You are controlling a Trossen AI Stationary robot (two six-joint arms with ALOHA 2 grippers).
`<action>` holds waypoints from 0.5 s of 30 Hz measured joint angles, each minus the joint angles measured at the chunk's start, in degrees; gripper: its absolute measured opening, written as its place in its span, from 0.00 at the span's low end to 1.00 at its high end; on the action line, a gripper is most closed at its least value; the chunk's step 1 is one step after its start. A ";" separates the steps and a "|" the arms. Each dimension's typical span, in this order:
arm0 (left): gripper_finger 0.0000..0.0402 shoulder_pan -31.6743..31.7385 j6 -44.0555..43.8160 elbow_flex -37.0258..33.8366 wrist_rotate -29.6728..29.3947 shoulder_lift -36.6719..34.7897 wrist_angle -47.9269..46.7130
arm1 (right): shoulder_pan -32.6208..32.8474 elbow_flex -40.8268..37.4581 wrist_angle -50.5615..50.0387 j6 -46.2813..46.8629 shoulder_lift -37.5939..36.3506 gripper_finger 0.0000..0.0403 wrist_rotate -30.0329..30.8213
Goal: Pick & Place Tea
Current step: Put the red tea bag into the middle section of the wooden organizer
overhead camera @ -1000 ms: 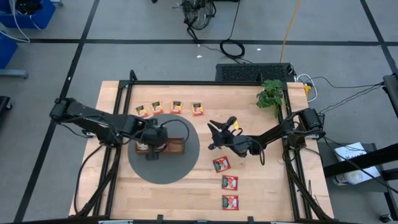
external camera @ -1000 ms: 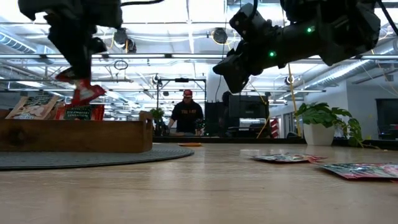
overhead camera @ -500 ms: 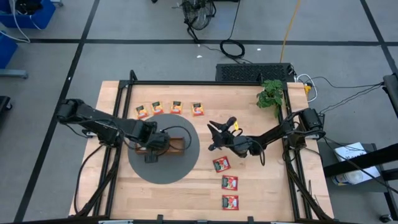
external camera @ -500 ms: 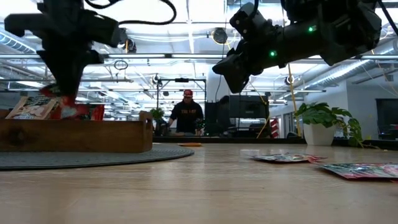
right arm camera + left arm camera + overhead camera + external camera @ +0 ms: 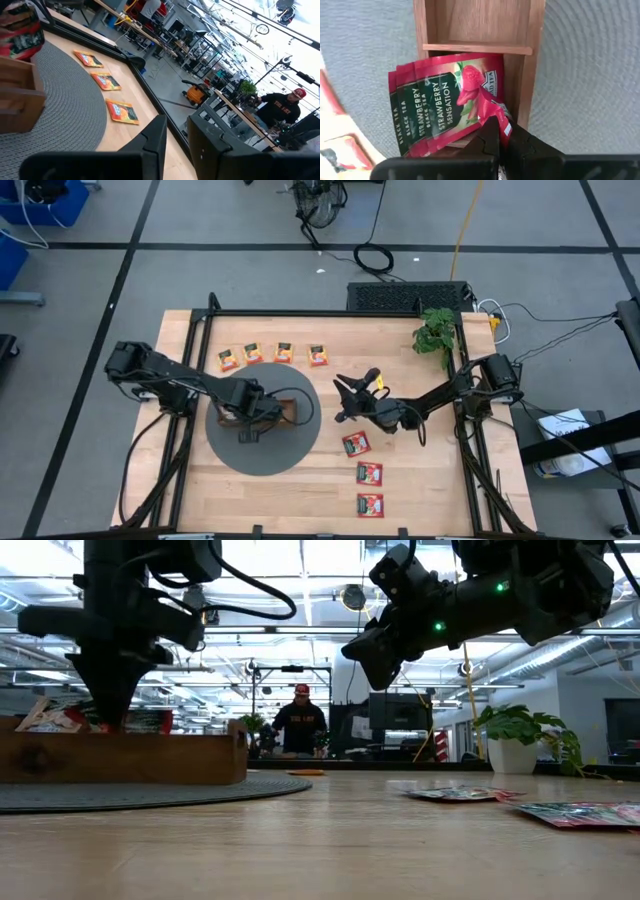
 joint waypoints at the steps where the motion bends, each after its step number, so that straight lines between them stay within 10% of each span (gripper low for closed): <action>1: 0.02 0.00 -0.82 0.00 -0.65 0.00 0.14 | 0.00 0.00 0.01 0.01 0.00 0.16 -0.01; 15: 0.22 0.02 -13.10 0.43 -6.11 -0.26 0.36 | 0.00 0.00 0.02 0.02 0.00 0.16 -0.04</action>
